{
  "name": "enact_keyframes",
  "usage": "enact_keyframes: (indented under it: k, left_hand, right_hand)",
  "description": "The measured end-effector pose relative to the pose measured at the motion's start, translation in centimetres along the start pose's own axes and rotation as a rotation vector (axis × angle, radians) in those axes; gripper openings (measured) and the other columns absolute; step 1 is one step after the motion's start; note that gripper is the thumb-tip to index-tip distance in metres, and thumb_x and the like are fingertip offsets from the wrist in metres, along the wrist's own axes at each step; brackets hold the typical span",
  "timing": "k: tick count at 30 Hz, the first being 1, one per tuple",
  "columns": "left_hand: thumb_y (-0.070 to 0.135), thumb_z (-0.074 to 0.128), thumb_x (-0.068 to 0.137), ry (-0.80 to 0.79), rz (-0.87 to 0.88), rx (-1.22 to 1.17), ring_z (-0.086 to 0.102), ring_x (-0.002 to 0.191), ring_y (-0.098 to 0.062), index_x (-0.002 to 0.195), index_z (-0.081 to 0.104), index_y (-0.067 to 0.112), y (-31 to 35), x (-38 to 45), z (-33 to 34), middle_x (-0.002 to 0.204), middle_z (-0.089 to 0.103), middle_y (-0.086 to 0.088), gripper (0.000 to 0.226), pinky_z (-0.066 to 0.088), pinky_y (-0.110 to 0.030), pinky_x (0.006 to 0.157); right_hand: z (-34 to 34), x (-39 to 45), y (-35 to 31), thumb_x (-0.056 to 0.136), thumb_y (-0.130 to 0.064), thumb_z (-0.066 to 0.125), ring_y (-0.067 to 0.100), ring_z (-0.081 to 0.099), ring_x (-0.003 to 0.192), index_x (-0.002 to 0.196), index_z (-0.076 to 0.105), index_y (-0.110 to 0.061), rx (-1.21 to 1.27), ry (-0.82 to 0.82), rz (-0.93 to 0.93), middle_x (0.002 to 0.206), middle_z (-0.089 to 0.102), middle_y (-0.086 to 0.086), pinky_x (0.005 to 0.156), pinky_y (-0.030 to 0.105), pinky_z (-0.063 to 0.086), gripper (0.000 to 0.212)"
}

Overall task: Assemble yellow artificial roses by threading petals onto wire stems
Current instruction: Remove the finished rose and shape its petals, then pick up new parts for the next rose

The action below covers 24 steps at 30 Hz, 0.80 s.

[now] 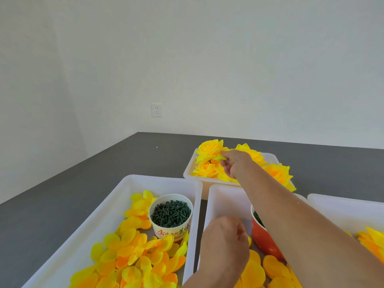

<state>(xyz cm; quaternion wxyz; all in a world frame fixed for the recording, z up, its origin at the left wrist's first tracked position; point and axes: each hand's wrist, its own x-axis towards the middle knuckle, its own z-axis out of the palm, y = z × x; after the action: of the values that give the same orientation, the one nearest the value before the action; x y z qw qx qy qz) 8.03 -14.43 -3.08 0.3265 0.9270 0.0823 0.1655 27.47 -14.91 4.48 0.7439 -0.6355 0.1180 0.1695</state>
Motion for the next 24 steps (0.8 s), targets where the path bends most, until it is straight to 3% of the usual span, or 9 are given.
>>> enact_keyframes:
  k: [3, 4, 6, 8, 11, 14, 21, 24]
  left_hand:
    - [0.021, 0.048, 0.088, 0.003, 0.001, 0.017, 0.057, 0.09, -0.013, 0.09, 0.066, 0.017, 0.0, 0.0, 0.0, 0.096, 0.067, 0.002, 0.018, 0.046, -0.027, 0.075]
    - [0.02, 0.048, 0.088, 0.004, 0.003, 0.018, 0.057, 0.09, -0.014, 0.09, 0.066, 0.017, 0.0, 0.1, 0.0, 0.096, 0.067, 0.001, 0.018, 0.047, -0.029, 0.076]
    - [0.017, 0.048, 0.087, 0.017, 0.003, 0.014, 0.058, 0.087, -0.017, 0.088, 0.066, 0.015, 0.2, 0.2, 0.0, 0.093, 0.068, -0.001, 0.018, 0.048, -0.033, 0.077]
    - [0.015, 0.048, 0.086, 0.024, -0.012, 0.017, 0.058, 0.085, -0.019, 0.086, 0.065, 0.013, 0.3, 0.2, 0.0, 0.091, 0.067, -0.002, 0.018, 0.049, -0.035, 0.075]
    - [0.014, 0.048, 0.086, 0.031, -0.012, 0.02, 0.059, 0.085, -0.021, 0.085, 0.066, 0.012, 0.1, 0.3, 0.2, 0.09, 0.067, -0.004, 0.018, 0.049, -0.036, 0.075]
    - [0.014, 0.049, 0.086, 0.038, -0.006, 0.027, 0.058, 0.085, -0.022, 0.087, 0.066, 0.012, 0.0, 0.4, 0.2, 0.09, 0.067, -0.005, 0.018, 0.049, -0.036, 0.075]
    - [0.013, 0.048, 0.087, 0.045, 0.011, 0.018, 0.058, 0.084, -0.025, 0.088, 0.066, 0.009, 0.1, 0.2, -0.2, 0.089, 0.066, -0.009, 0.018, 0.048, -0.034, 0.07]
    - [0.012, 0.048, 0.088, 0.049, 0.02, 0.01, 0.059, 0.083, -0.025, 0.087, 0.066, 0.009, 0.1, 0.0, -0.4, 0.088, 0.067, -0.01, 0.018, 0.05, -0.035, 0.07]
  right_hand:
    - [0.0, 0.5, 0.3, 0.088, -0.01, 0.063, 0.015, 0.055, 0.054, 0.107, 0.055, -0.009, -0.03, -0.019, -0.013, 0.095, 0.059, 0.01, 0.04, 0.021, 0.041, 0.02]
    - [0.0, 0.7, 0.4, 0.088, -0.006, 0.061, 0.015, 0.058, 0.049, 0.095, 0.054, -0.008, -0.049, -0.037, -0.065, 0.091, 0.059, 0.011, 0.042, 0.022, 0.044, 0.01]
    - [-0.5, 1.6, 1.1, 0.086, -0.001, 0.057, 0.011, 0.06, 0.042, 0.081, 0.05, -0.008, -0.102, -0.054, -0.223, 0.083, 0.058, 0.012, 0.043, 0.02, 0.049, 0.011]
    - [-0.6, 2.0, 1.9, 0.084, -0.001, 0.056, 0.013, 0.064, 0.051, 0.085, 0.052, -0.005, -0.252, 0.024, -0.342, 0.082, 0.062, 0.015, 0.051, 0.024, 0.055, 0.005]
    - [-0.3, 2.4, 2.8, 0.084, -0.005, 0.053, 0.027, 0.07, 0.082, 0.104, 0.053, -0.001, -0.702, 0.255, -0.54, 0.087, 0.07, 0.016, 0.075, 0.034, 0.056, 0.02]
    - [-0.1, 2.4, 3.2, 0.086, -0.006, 0.049, 0.032, 0.066, 0.091, 0.104, 0.056, -0.001, -0.932, 0.272, -0.643, 0.095, 0.07, 0.016, 0.079, 0.033, 0.053, 0.021]
    - [-0.4, 1.1, 2.3, 0.084, -0.006, 0.047, 0.032, 0.064, 0.089, 0.097, 0.057, 0.0, -0.968, 0.265, -0.631, 0.099, 0.069, 0.019, 0.085, 0.038, 0.053, 0.018]
    - [-0.6, 0.5, 2.6, 0.085, -0.006, 0.051, 0.034, 0.062, 0.1, 0.107, 0.056, 0.002, -0.968, 0.323, -0.648, 0.106, 0.066, 0.018, 0.086, 0.036, 0.05, 0.023]
